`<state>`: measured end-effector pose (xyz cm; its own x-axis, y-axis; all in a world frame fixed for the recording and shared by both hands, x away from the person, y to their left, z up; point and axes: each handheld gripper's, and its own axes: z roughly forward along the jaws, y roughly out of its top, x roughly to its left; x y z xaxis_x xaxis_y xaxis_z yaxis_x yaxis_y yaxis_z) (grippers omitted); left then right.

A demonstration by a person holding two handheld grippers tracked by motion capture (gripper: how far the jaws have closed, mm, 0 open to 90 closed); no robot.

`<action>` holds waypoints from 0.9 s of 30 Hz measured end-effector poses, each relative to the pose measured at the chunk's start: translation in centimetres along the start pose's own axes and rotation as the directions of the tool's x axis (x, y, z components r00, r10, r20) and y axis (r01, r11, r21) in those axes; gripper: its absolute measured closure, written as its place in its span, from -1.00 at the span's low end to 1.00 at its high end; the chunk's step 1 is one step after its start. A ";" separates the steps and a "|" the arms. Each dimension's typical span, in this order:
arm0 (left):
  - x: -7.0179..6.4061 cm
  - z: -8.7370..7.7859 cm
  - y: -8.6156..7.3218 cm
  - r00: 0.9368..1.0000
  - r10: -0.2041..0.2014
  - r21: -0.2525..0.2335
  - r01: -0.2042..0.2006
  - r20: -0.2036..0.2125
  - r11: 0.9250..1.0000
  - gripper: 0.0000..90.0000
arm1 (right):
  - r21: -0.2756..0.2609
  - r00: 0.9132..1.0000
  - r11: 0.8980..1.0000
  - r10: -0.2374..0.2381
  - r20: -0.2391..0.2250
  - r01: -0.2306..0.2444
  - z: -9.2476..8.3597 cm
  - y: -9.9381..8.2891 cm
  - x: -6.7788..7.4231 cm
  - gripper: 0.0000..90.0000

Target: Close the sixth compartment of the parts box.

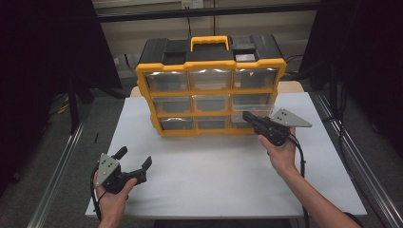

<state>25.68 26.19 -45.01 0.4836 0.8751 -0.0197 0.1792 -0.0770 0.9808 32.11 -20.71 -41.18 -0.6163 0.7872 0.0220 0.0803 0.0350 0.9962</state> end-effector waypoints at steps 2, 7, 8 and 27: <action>0.0 0.0 0.0 1.000 -0.001 0.000 0.001 0.001 1.000 -0.90 | 0.003 1.000 1.000 0.003 0.003 -0.003 0.0 0.0 0.0 1.00; 0.0 0.1 -0.1 1.000 -0.003 -0.008 0.003 0.015 1.000 -0.90 | 0.004 1.000 1.000 0.000 0.007 0.000 0.3 0.2 -0.1 1.00; 0.0 0.1 -0.1 1.000 -0.003 -0.008 0.003 0.015 1.000 -0.90 | 0.004 1.000 1.000 0.000 0.007 0.000 0.3 0.2 -0.1 1.00; 0.0 0.1 -0.1 1.000 0.005 0.002 -0.005 0.001 1.000 -0.90 | -0.002 1.000 1.000 0.007 0.006 -0.007 0.9 0.3 -0.5 1.00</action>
<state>25.77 26.16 -45.11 0.4852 0.8743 -0.0151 0.1789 -0.0824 0.9804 33.12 -20.54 -40.93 -0.6110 0.7911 0.0282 0.0831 0.0287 0.9961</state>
